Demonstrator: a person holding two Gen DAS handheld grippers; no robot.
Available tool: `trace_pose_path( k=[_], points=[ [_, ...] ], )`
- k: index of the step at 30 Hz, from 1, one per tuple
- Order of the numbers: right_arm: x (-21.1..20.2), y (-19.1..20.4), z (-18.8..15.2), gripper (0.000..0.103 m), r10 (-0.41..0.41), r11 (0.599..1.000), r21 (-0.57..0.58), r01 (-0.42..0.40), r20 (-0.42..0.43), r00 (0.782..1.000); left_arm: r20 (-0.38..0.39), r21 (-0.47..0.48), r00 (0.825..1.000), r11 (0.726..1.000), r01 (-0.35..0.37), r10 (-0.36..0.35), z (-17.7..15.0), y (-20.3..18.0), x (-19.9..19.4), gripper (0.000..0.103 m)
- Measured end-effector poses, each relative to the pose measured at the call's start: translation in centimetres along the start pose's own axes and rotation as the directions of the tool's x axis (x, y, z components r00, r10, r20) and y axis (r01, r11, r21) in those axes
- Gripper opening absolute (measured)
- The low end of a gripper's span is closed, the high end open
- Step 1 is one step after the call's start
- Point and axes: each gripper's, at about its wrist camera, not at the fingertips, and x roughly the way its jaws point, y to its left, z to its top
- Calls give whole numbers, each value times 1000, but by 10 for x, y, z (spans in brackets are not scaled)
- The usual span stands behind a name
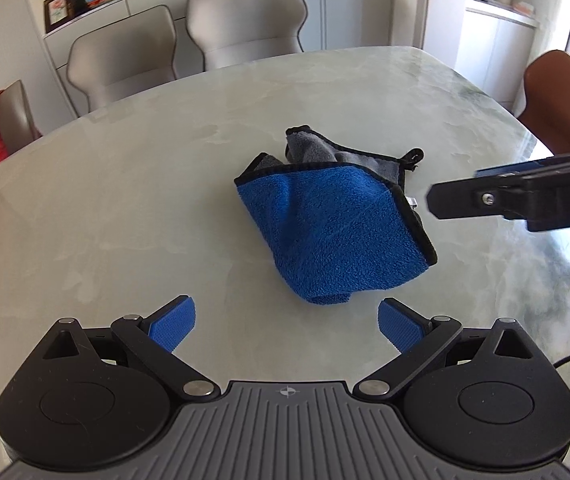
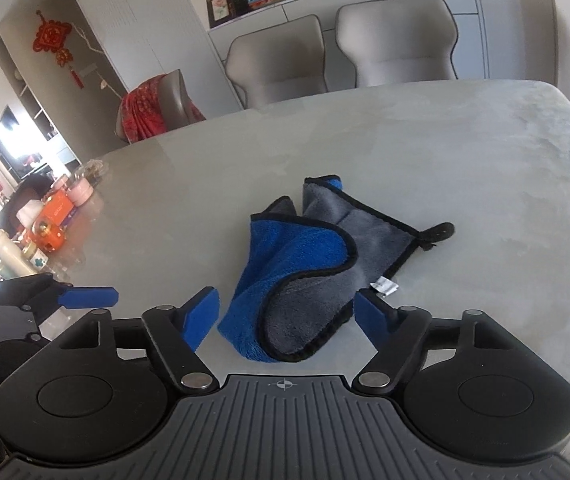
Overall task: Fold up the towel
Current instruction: 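Grasp a towel corner with the right gripper and lift it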
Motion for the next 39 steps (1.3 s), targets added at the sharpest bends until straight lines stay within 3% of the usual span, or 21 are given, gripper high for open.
trace_pose_path(
  k=[6,9,16,20,22,31,36,39],
  points=[
    [16,5,6,58,31,999,-15,-31,-32,999,-11,33,997,997,74,-73,4,8,10,100],
    [24,4,6,49,40,999,-22,-41,-53,998,-19,56,994,993,105,-104,6,9,14,100],
    [35,5,2,37,55,998,-31,-58,-77,995,-33,145,994,983,109,-105,11,7,24,100],
    [35,5,0,15,78,996,-39,-80,-58,995,-27,154,991,979,130,-128,12,9,24,100],
    [31,7,0,11,86,994,-66,-89,-48,995,-26,165,990,976,140,-137,13,10,24,100],
    [18,30,7,9,159,956,-247,-160,-25,987,-53,266,987,951,159,-150,16,17,19,93],
    [22,51,15,9,206,920,-331,-211,-50,977,-45,216,989,965,147,-140,10,34,10,93],
    [26,55,17,10,197,931,-301,-205,-59,979,-43,180,990,973,141,-135,4,40,6,94]
  ],
)
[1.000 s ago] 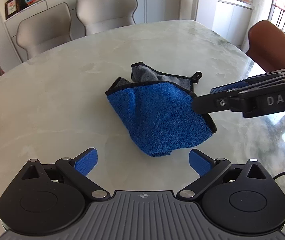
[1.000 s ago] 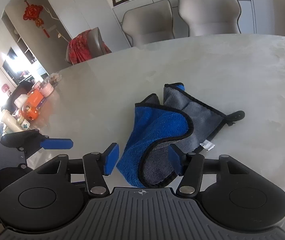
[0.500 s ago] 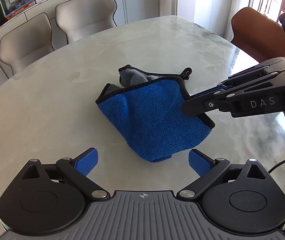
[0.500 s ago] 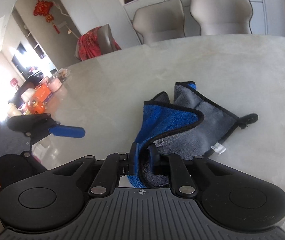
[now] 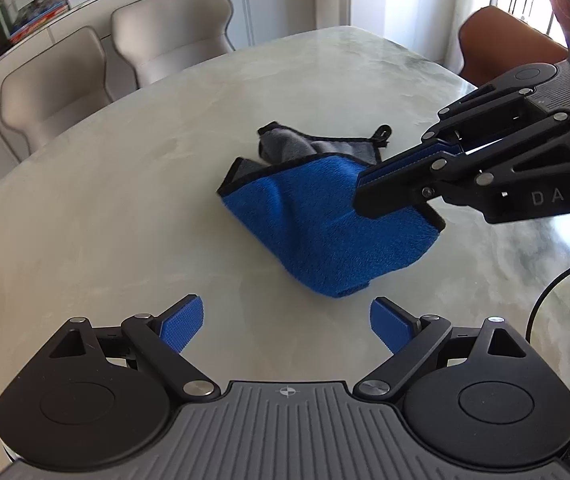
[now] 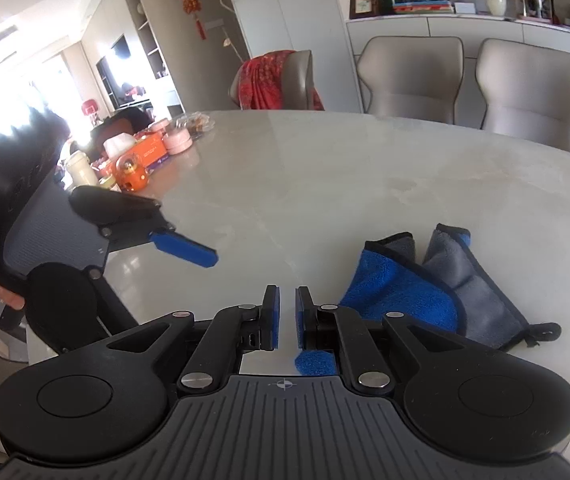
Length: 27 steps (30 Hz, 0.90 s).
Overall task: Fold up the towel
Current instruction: 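Grasp a towel corner with the right gripper and lift it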
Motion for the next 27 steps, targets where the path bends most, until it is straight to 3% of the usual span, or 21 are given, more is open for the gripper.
trace_pose_path(
  k=[4,6,9,13,17,19,22,25,27],
  points=[
    [-5,-32,-7,12,-93,977,196,90,8,996,0,-32,1000,999,12,-12,-4,1,1,94],
    [-7,-62,-14,12,-180,930,323,174,-12,984,1,-42,1000,999,20,-20,-3,0,4,94],
    [0,-91,-22,13,-225,885,407,225,-49,973,2,-49,999,998,35,-35,0,-2,9,94],
    [14,-115,-35,14,-171,825,533,187,-81,982,4,-50,999,998,50,-50,4,-5,14,94],
    [27,-117,-41,29,-148,797,576,184,-109,983,-3,-70,999,996,53,-54,5,-3,19,94],
    [29,-118,-41,31,-136,781,602,166,-96,986,-6,-77,998,996,54,-55,4,-2,21,94],
    [31,-119,-39,30,-89,781,617,95,-40,995,-11,-84,999,995,50,-52,1,0,21,94],
    [32,-113,-32,8,-63,815,576,64,-22,998,-13,-97,999,994,45,-46,-2,2,20,94],
    [31,-104,-26,7,-42,847,530,33,4,999,-10,-107,999,993,41,-42,-5,3,17,94]
  ],
)
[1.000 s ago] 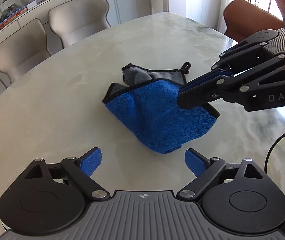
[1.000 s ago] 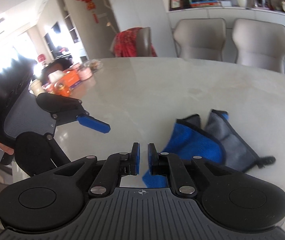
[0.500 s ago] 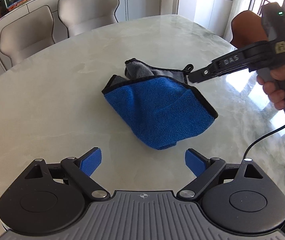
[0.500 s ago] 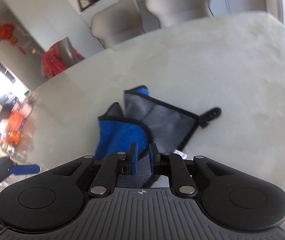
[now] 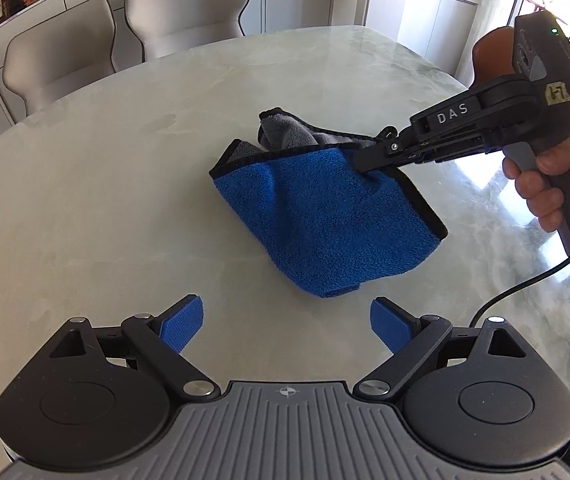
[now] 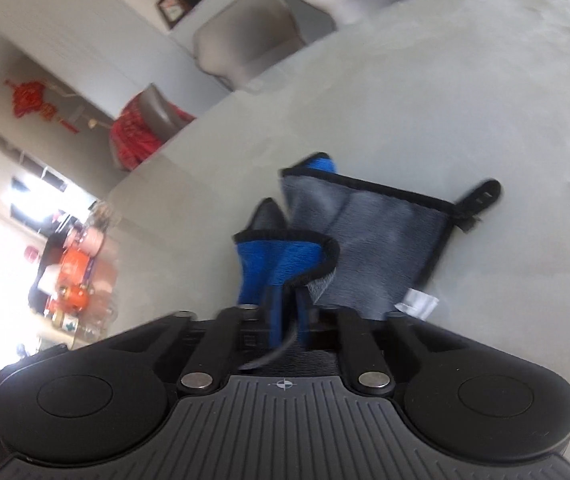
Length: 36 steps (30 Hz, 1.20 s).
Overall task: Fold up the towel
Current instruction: 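Grasp a towel corner with the right gripper and lift it, then grasp another towel corner with the left gripper while the right gripper holds its corner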
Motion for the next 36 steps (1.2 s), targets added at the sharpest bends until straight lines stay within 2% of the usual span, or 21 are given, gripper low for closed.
trace_pose_path(
  k=[6,9,11,14,19,20,22,25,27,30,32,36],
  points=[
    [-10,39,3,6,91,988,-124,-91,-3,996,19,-34,1000,999,-13,14,-10,4,-12,94],
    [-15,69,-1,6,173,959,-225,-175,-27,985,33,-45,999,999,-12,14,-15,5,-19,94],
    [-8,97,-9,6,210,925,-303,-228,-89,974,34,-47,999,999,-12,14,-20,4,-23,94],
    [9,121,-26,6,218,893,-362,-269,-174,960,28,-58,999,998,-24,26,-31,2,-27,94],
    [32,135,-55,9,203,877,-368,-311,-303,931,-6,-127,999,991,-35,34,-57,5,-29,94],
    [35,134,-60,10,180,882,-367,-296,-319,931,-14,-143,999,989,-35,33,-62,6,-28,94],
    [36,128,-64,20,152,899,-344,-272,-338,929,-29,-161,999,986,-36,32,-68,5,-25,94],
    [23,117,-60,30,148,916,-316,-246,-304,941,-37,-163,999,986,-39,34,-70,3,-20,94],
    [3,109,-52,30,145,921,-322,-221,-243,959,-17,-142,999,989,-38,36,-66,-2,-17,94],
    [-18,86,-41,30,71,935,-333,-124,-167,983,26,-117,999,992,-38,41,-61,-7,-10,94],
    [-25,72,-36,30,7,940,-336,-51,-130,991,48,-100,998,994,-45,50,-60,-12,-3,93],
    [-41,32,-27,31,-119,949,-303,90,-81,990,73,39,996,997,-62,59,-61,-33,13,90]
  ],
)
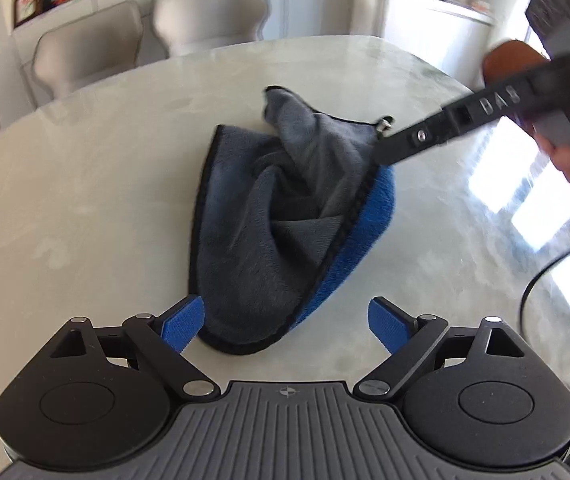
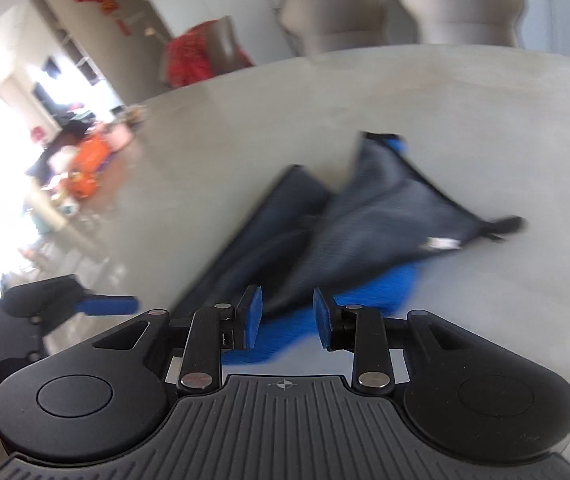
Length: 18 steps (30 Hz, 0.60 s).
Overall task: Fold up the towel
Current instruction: 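Grasp another towel corner with the left gripper while the right gripper holds its corner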
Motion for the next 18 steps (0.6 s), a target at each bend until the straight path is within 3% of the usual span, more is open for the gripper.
trace_pose_path(
  k=[3,7,10,12,14,16,18],
  points=[
    [-3,-21,-5,33,-42,999,34,42,-4,999,-18,91,1000,996,0,1,-1,-9,11,84],
    [1,-35,-9,33,-77,996,48,78,-18,997,-67,70,997,997,28,-24,-1,-6,25,58],
    [7,-30,-4,33,-113,994,-15,112,-26,993,-89,42,996,998,36,-32,-1,-1,32,57],
    [11,-22,-1,33,-146,983,-118,142,-27,989,-97,54,995,998,38,-32,1,0,36,57],
    [16,-12,-1,33,-198,944,-273,183,-26,980,-103,81,994,996,38,-30,3,1,39,57],
    [21,-5,-3,33,-249,869,-448,212,-25,968,-107,97,994,994,39,-29,5,2,41,56],
    [24,-4,-4,34,-269,802,-557,214,-17,963,-112,102,993,993,52,-41,9,5,43,49]
  ],
)
